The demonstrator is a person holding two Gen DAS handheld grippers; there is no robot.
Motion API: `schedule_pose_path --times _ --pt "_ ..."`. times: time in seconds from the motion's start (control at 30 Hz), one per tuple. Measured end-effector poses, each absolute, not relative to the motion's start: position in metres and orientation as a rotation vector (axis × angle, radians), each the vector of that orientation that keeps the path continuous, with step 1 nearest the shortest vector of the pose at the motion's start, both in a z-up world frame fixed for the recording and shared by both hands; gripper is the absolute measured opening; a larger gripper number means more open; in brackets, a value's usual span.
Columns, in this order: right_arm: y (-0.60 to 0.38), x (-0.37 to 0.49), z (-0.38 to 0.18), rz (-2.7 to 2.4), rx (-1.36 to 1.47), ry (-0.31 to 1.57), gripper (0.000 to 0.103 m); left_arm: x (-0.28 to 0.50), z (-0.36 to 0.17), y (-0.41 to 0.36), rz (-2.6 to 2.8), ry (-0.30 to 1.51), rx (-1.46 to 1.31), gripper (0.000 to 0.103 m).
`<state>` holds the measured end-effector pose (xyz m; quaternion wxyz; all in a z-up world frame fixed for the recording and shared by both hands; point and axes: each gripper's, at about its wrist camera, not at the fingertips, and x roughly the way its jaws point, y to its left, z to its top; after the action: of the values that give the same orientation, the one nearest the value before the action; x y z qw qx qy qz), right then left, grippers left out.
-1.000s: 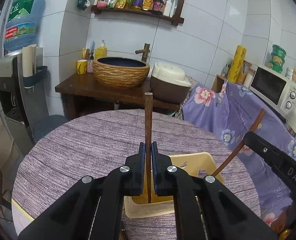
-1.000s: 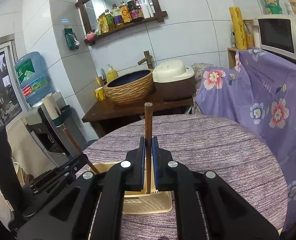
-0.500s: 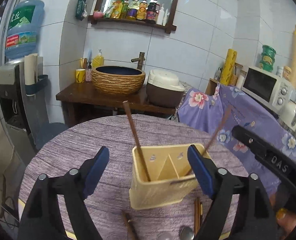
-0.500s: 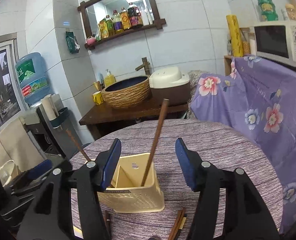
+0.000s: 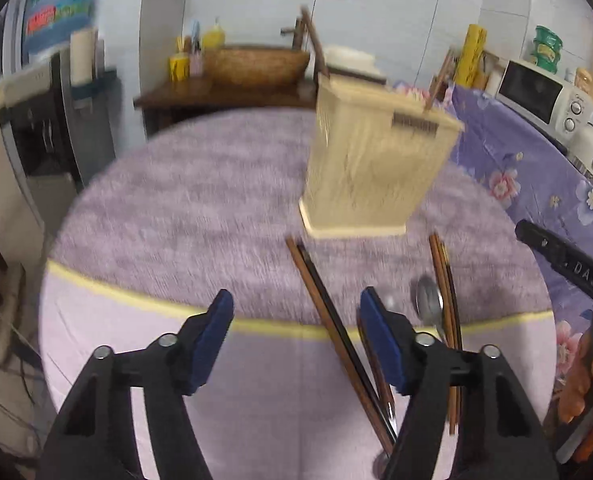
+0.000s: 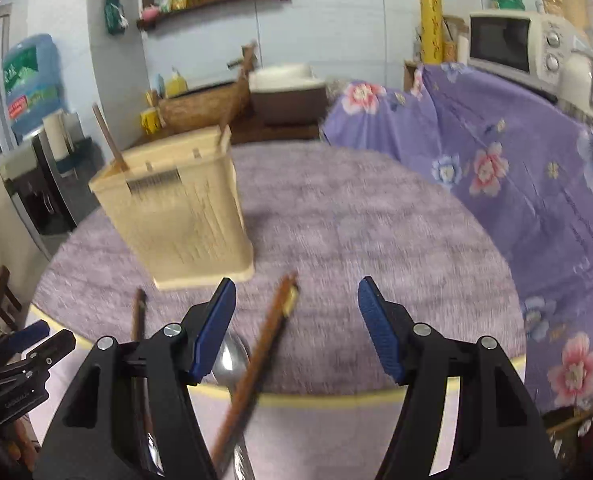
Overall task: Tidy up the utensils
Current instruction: 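Move both tools back down to the remaining chopsticks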
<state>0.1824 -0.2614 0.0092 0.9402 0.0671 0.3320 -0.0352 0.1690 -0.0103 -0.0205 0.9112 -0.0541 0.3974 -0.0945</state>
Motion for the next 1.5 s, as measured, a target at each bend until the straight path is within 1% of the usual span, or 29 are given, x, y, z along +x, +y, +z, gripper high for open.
schedule_pose_path --times 0.17,0.47,0.77,0.9,1.0,1.13,1.5 --pt "-0.264 0.166 -0.030 -0.082 0.155 0.763 0.064 0.158 -0.051 -0.026 -0.229 0.888 -0.070 0.054" --pt "-0.250 0.149 -0.055 -0.045 0.153 0.815 0.064 0.149 -0.066 -0.042 -0.247 0.915 -0.020 0.051" --pt "-0.220 0.148 -0.075 0.011 0.078 0.893 0.064 0.146 -0.074 -0.037 -0.245 0.928 -0.022 0.050" --pt "-0.228 0.143 -0.077 -0.007 0.051 0.925 0.064 0.145 -0.075 -0.034 -0.243 0.933 0.008 0.050" --pt "-0.246 0.139 -0.078 -0.013 0.091 0.947 0.064 0.145 -0.074 -0.026 -0.238 0.943 0.015 0.050" --pt "-0.263 0.134 -0.073 -0.030 0.119 0.932 0.064 0.145 -0.073 -0.012 -0.228 0.956 -0.025 0.050" --pt "-0.271 0.145 -0.073 -0.044 0.141 0.924 0.063 0.152 -0.072 0.007 -0.162 0.944 -0.078 0.050"
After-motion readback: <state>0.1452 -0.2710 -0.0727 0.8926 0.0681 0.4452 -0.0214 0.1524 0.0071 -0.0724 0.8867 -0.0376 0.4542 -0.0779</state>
